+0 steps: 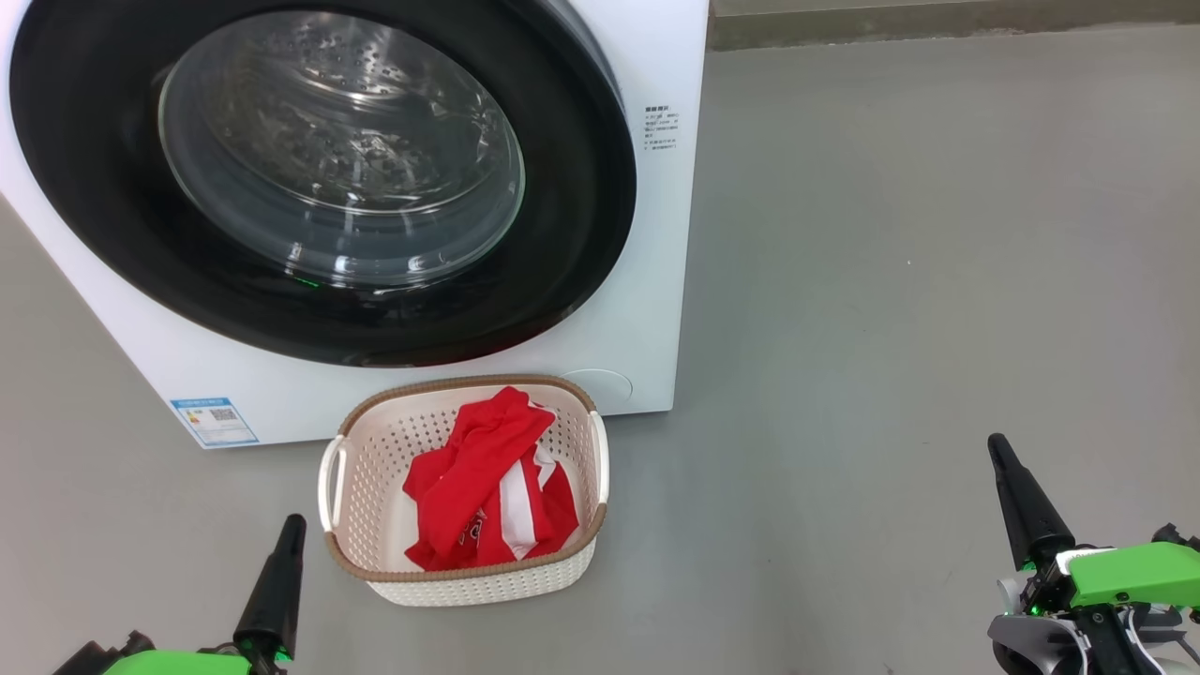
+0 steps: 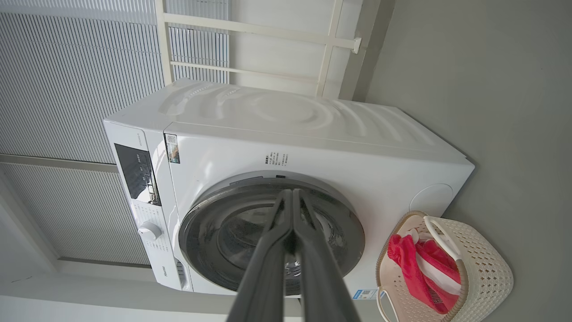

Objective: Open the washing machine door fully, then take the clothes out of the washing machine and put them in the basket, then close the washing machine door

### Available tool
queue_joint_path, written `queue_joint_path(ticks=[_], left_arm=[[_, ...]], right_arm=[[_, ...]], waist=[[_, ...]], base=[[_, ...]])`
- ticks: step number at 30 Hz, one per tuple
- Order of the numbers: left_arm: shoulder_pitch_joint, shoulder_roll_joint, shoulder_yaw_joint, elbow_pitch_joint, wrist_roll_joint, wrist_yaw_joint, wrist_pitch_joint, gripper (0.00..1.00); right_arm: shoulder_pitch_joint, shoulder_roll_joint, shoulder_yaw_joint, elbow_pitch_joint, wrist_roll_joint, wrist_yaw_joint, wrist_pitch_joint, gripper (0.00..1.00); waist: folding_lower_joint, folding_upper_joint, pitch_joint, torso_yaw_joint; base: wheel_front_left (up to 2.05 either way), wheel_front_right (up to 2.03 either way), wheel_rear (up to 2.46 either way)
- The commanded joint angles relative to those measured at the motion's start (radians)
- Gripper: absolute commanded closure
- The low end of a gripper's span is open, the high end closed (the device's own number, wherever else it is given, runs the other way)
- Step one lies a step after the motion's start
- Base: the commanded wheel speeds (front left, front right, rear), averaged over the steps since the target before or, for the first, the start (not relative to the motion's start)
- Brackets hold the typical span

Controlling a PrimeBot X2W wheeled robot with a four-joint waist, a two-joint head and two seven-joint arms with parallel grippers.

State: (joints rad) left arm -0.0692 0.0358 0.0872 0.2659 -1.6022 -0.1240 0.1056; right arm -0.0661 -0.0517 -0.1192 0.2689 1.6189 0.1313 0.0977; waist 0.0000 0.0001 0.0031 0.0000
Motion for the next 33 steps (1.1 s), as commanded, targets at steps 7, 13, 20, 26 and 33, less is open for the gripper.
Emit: queue_joint_path(ticks=[7, 13, 20, 26, 33], left_arm=[[-0.039, 0.014, 0.027, -0.021, -0.006, -0.007, 0.008, 1.00], [-0.039, 0.014, 0.027, -0.021, -0.006, -0.007, 0.008, 1.00], [-0.039, 0.014, 0.027, -0.021, -0.006, -0.007, 0.008, 1.00], [-0.039, 0.014, 0.027, -0.021, -0.006, -0.007, 0.008, 1.00], [-0.039, 0.014, 0.027, -0.021, -0.006, -0.007, 0.008, 1.00]], right_arm=[[-0.041, -0.006, 0.014, -0.025, -0.003, -0.001, 0.008, 1.00], [-0.041, -0.005, 0.014, -0.025, -0.004, -0.001, 0.009, 1.00], [-0.041, -0.004, 0.013, -0.025, -0.004, -0.001, 0.010, 1.00], [-0.041, -0.004, 0.012, -0.025, -0.005, -0.001, 0.010, 1.00], [-0.041, -0.003, 0.011, -0.024, -0.006, -0.001, 0.011, 1.00]], waist=[[0.0000, -0.0001, 0.000, 0.000], [0.0000, -0.0001, 0.000, 0.000], [0.0000, -0.0001, 0.000, 0.000], [0.0000, -0.0001, 0.000, 0.000], [0.0000, -0.0001, 0.000, 0.000]], base=[[0.00, 0.00, 0.00], [0.00, 0.00, 0.00], [0.00, 0.00, 0.00], [0.00, 0.00, 0.00], [0.00, 0.00, 0.00]])
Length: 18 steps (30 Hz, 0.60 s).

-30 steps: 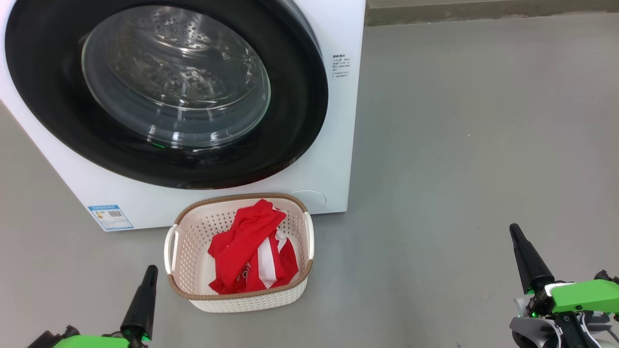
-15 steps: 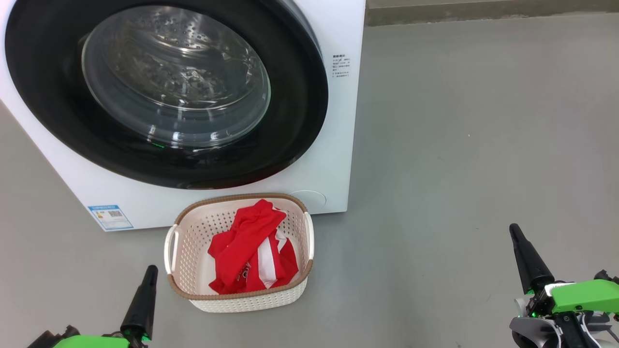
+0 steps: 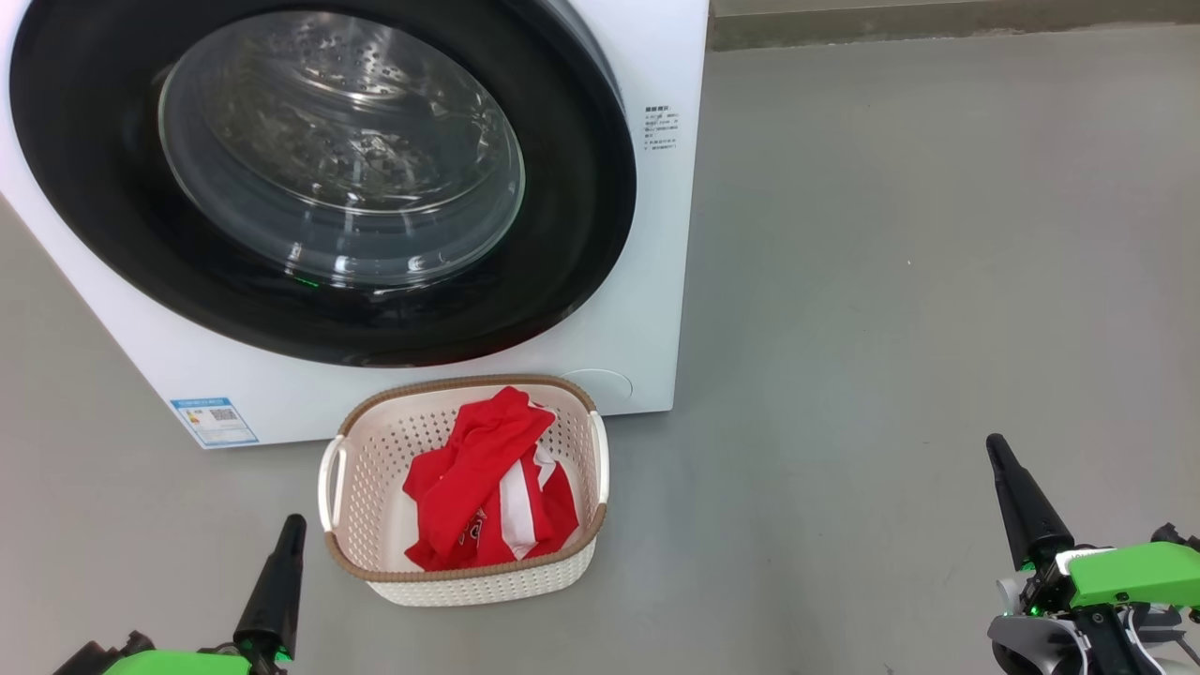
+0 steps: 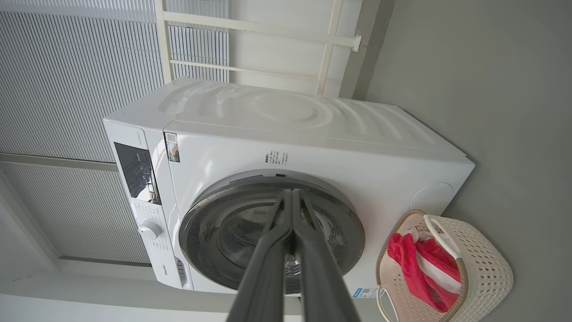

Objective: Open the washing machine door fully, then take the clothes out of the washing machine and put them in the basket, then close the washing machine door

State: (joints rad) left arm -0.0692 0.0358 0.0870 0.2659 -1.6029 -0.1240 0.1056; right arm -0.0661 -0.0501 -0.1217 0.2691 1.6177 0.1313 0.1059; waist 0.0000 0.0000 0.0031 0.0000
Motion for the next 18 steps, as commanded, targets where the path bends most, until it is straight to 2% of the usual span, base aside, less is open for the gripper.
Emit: queue_joint_path(ticks=[1, 18], left_arm=[[-0.039, 0.014, 0.027, -0.021, -0.006, -0.007, 0.008, 1.00], [-0.039, 0.014, 0.027, -0.021, -0.006, -0.007, 0.008, 1.00]], right_arm=[[-0.041, -0.005, 0.014, -0.025, -0.004, -0.001, 0.003, 1.00], [-0.041, -0.004, 0.012, -0.025, -0.006, -0.001, 0.004, 1.00]], waist=[[0.0000, 0.0000, 0.000, 0.000], [0.0000, 0.0000, 0.000, 0.000]], base=[[0.00, 0.00, 0.00], [0.00, 0.00, 0.00]])
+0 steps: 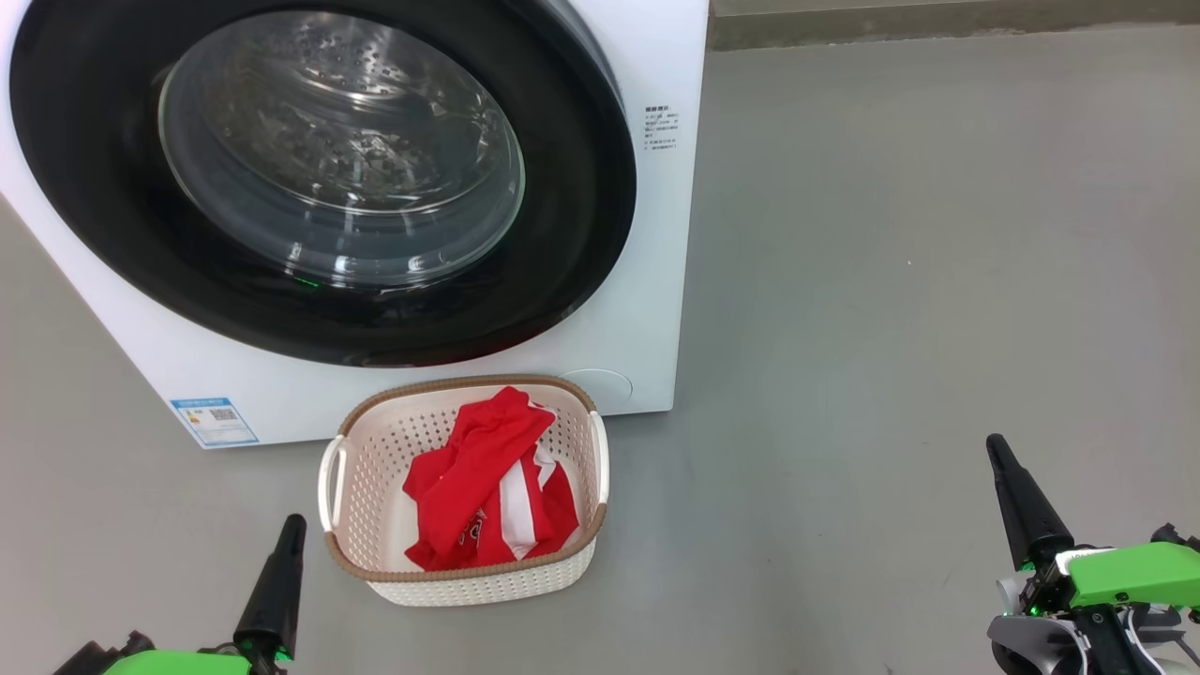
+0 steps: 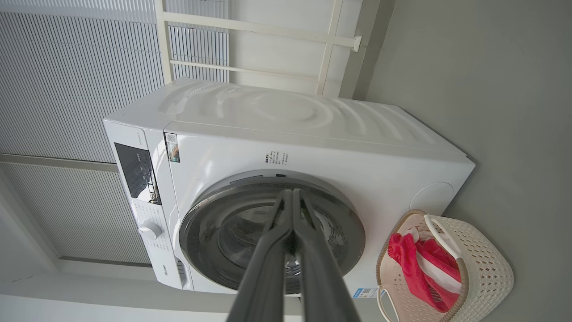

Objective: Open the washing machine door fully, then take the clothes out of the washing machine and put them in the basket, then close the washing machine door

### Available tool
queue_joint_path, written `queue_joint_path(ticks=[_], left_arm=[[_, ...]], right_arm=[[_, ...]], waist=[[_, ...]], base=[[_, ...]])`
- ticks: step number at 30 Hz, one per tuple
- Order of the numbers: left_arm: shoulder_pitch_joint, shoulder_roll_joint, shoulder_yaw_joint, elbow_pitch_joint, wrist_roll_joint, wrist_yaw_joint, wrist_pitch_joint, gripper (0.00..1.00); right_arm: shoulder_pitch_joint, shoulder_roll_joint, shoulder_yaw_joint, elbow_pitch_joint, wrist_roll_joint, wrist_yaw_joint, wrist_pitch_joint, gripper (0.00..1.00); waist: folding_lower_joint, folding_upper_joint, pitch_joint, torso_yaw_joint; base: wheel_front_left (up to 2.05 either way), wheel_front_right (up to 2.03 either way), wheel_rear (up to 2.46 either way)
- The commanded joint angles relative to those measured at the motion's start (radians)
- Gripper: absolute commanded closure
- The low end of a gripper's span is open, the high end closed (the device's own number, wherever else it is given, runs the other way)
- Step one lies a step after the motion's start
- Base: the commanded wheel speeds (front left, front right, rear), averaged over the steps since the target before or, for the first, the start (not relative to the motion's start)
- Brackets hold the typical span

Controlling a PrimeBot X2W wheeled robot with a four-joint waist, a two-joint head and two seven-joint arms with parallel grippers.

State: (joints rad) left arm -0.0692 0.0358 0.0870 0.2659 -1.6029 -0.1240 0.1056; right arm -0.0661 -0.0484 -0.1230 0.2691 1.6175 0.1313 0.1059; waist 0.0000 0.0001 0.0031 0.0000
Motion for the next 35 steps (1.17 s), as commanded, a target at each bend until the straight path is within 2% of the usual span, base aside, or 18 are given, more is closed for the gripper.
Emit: queue_joint_path(ticks=[1, 35], left_arm=[[-0.039, 0.014, 0.027, -0.021, -0.006, -0.007, 0.008, 1.00], [-0.039, 0.014, 0.027, -0.021, -0.006, -0.007, 0.008, 1.00]], right_arm=[[-0.041, -0.005, 0.013, -0.025, -0.006, -0.001, 0.004, 1.00], [-0.042, -0.004, 0.011, -0.024, -0.007, -0.001, 0.006, 1.00]], waist=[[0.0000, -0.0001, 0.000, 0.000], [0.0000, -0.0001, 0.000, 0.000]], base=[[0.00, 0.00, 0.00], [0.00, 0.00, 0.00]])
